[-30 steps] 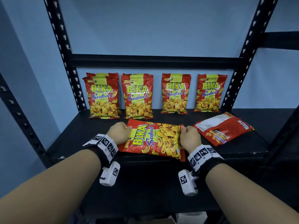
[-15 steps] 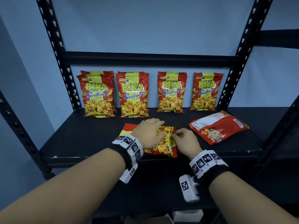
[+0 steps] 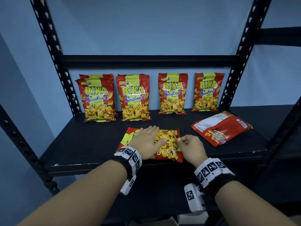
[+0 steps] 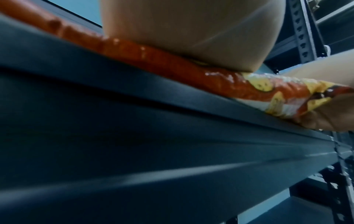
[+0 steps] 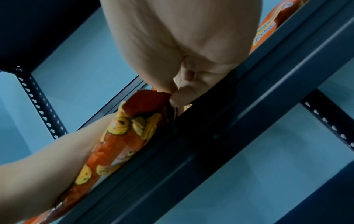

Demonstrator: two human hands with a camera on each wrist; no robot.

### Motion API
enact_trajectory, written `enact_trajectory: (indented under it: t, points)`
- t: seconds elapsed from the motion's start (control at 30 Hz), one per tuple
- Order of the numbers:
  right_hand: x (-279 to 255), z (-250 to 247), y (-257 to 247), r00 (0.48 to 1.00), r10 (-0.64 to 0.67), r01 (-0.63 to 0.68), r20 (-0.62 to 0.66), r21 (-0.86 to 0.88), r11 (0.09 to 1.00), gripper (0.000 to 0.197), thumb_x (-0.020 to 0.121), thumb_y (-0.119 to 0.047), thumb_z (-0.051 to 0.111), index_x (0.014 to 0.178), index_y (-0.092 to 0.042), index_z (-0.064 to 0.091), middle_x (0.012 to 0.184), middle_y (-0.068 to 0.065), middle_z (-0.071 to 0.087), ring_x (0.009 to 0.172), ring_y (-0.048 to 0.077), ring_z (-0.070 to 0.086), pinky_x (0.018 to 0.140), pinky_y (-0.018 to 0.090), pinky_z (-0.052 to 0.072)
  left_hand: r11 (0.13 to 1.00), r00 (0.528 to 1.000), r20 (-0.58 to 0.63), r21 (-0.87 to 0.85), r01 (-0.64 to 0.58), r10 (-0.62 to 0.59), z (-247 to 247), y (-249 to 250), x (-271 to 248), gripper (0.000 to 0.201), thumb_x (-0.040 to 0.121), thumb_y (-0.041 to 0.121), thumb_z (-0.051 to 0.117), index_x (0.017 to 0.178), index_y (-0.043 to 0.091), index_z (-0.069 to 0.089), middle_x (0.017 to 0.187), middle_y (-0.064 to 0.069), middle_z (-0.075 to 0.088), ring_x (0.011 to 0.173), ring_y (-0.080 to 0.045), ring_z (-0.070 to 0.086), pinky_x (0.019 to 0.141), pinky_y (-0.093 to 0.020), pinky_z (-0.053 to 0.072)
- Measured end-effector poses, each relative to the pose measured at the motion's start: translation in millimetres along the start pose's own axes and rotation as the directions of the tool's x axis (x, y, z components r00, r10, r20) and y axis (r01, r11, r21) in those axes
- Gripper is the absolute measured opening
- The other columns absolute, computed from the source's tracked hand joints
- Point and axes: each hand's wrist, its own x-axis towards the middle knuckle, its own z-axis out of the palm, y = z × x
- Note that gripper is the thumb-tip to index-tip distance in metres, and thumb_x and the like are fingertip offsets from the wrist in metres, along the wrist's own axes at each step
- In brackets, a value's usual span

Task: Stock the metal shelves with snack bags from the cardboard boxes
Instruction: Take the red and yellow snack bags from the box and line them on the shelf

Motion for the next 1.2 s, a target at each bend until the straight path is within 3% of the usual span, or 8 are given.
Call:
enact_trajectory:
  t: [0.27,0.53,0.67,0.8,0.9,1.0,1.1,1.2]
  points:
    - [-3,-1,-2,1.0,-0.011,0.011,0.002,0.021,1.0,0.007,0.098,-0.023,0.066,0.097,-0.019,0.071,0.086,0.002,0.073,0.083,0.016,0.068,0.066,0.025,0.05,0.969,0.985,0.052,-0.18,0.169,-0.162,-1,-45,-18,0.096,0.092,0.08,0.01,0.165,0.018,0.008,0.172,0.001,0.007,0.158,-0.014,0.004,0.129,-0.047,0.004]
    - [-4,0,-3,1.0,0.022,-0.022,-0.007,0.064,0.998,0.006,0.097,-0.022,0.066,0.097,-0.019,0.072,0.086,-0.002,0.073,0.084,0.016,0.069,0.076,0.032,0.055,0.937,0.951,0.123,-0.171,0.303,-0.285,-1,-59,-17,0.103,0.088,0.082,-0.001,0.165,0.014,0.008,0.172,-0.002,0.003,0.158,-0.014,0.002,0.128,-0.048,-0.004]
    - [-5,1,-4,0.998,0.048,-0.046,-0.034,0.043,0.998,0.013,0.096,-0.025,0.067,0.099,-0.015,0.075,0.082,-0.003,0.072,0.078,0.013,0.068,0.07,0.029,0.052,0.922,0.925,0.174,-0.135,0.362,-0.338,-7,-58,-15,0.111,0.083,0.087,-0.004,0.164,0.013,0.005,0.172,-0.003,0.001,0.159,-0.016,-0.001,0.127,-0.052,-0.004]
    - [-5,-9,-14,0.995,0.007,-0.005,-0.097,0.022,1.0,0.023,0.094,-0.035,0.071,0.105,-0.016,0.067,0.085,-0.005,0.066,0.08,0.009,0.062,0.069,0.026,0.045,0.921,0.931,0.045,-0.135,0.366,-0.363,-14,-54,-21,0.104,0.088,0.087,0.019,0.163,0.016,0.018,0.17,-0.007,0.016,0.158,-0.023,0.011,0.126,-0.053,0.006]
    - [6,-13,-32,0.97,-0.208,0.186,-0.128,-0.166,0.968,0.029,0.092,-0.041,0.071,0.112,-0.02,0.064,0.099,-0.003,0.059,0.097,0.016,0.058,0.081,0.031,0.047,0.952,0.919,-0.256,-0.146,0.269,-0.299,-21,-50,-34,0.077,0.087,0.077,0.052,0.142,0.023,0.05,0.142,0.002,0.052,0.135,-0.02,0.044,0.115,-0.044,0.036]
    - [24,-8,-54,0.946,-0.316,0.321,0.065,-0.299,0.899,0.038,0.092,-0.053,0.067,0.121,-0.028,0.064,0.121,-0.005,0.057,0.119,0.017,0.048,0.101,0.042,0.046,0.978,0.892,-0.41,-0.159,0.133,-0.188,-24,-40,-51,0.041,0.088,0.063,0.064,0.108,0.028,0.061,0.107,0.012,0.055,0.107,-0.01,0.049,0.094,-0.033,0.044]
    - [39,3,-62,0.919,-0.232,0.341,0.318,-0.349,0.873,0.059,0.087,-0.069,0.062,0.134,-0.035,0.057,0.139,-0.008,0.056,0.131,0.018,0.049,0.109,0.05,0.044,0.979,0.935,-0.337,-0.199,0.045,-0.111,-22,-31,-67,0.031,0.087,0.059,0.068,0.082,0.03,0.062,0.076,0.013,0.058,0.078,-0.004,0.056,0.07,-0.032,0.052]
    - [44,10,-60,0.9,-0.133,0.32,0.414,-0.423,0.848,0.075,0.08,-0.079,0.056,0.141,-0.036,0.053,0.143,-0.009,0.058,0.131,0.02,0.054,0.109,0.051,0.045,0.986,0.964,-0.256,-0.16,0.036,-0.077,-17,-30,-72,0.039,0.086,0.066,0.067,0.079,0.028,0.063,0.07,0.011,0.059,0.068,-0.004,0.055,0.063,-0.03,0.052]
